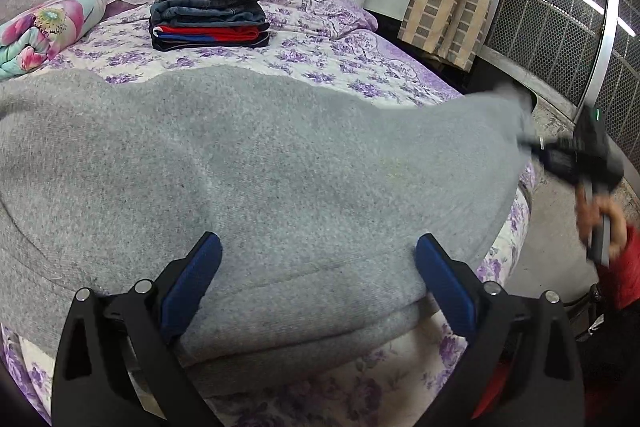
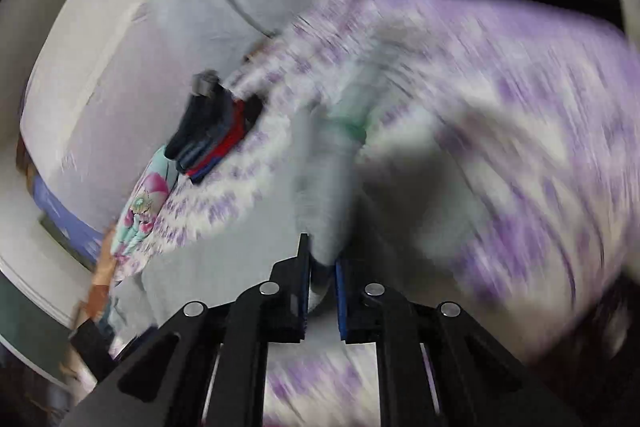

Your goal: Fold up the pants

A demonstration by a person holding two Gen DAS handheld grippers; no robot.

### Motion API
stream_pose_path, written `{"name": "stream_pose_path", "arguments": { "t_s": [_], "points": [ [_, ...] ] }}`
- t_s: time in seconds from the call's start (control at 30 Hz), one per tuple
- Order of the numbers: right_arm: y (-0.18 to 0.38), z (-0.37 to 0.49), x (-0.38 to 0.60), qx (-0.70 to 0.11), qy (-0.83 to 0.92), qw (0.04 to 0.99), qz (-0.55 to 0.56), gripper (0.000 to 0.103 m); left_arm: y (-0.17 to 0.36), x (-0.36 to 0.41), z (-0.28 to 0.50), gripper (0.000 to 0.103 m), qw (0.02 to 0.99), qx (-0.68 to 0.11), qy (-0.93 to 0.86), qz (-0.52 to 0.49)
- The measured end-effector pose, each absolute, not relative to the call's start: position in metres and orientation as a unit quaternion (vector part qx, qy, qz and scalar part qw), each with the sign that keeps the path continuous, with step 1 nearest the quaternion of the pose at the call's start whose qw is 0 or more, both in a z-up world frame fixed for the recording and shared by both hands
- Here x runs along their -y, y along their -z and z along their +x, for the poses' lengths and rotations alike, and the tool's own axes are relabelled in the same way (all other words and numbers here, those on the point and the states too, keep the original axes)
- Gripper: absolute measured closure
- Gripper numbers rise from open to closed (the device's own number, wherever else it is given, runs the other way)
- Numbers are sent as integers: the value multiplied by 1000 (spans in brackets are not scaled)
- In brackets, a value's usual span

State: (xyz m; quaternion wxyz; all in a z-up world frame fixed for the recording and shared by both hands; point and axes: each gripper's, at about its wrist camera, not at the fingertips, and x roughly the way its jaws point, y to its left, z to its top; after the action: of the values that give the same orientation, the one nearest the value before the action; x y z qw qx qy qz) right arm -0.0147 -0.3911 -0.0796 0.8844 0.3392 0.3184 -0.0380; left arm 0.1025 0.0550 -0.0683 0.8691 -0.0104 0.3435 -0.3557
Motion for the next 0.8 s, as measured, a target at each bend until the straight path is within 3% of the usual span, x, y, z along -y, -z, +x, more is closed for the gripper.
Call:
{"name": "stream_pose_path", "arguments": {
  "t_s": [0.1,0.13,0.17,0.2,0.57,0.73,0.77,0.8],
  "points": [
    [90,-24,393,-322,37,874,363,72,69,-53,103,8,870,-348,351,-7],
    [83,-24,393,-303,26,879,367,63,69,-53,104,8,870,-348,349,-6],
    [78,-22,394,-290,18,884,367,47,68,-53,105,8,870,-349,348,-6],
    [73,-18,392,-283,7,888,363,40,69,-53,105,8,871,-348,347,-6],
    [112,-34,429,-311,20,835,454,35,69,-55,104,8,871,-348,346,-6],
    [124,3,441,-298,7,836,461,35,69,-56,104,8,872,-348,344,-6],
    [119,13,438,-296,9,851,433,38,69,-55,104,8,873,-347,343,-5],
    [115,18,436,-293,12,862,413,66,69,-55,104,8,873,-348,342,-3]
  ]
}}
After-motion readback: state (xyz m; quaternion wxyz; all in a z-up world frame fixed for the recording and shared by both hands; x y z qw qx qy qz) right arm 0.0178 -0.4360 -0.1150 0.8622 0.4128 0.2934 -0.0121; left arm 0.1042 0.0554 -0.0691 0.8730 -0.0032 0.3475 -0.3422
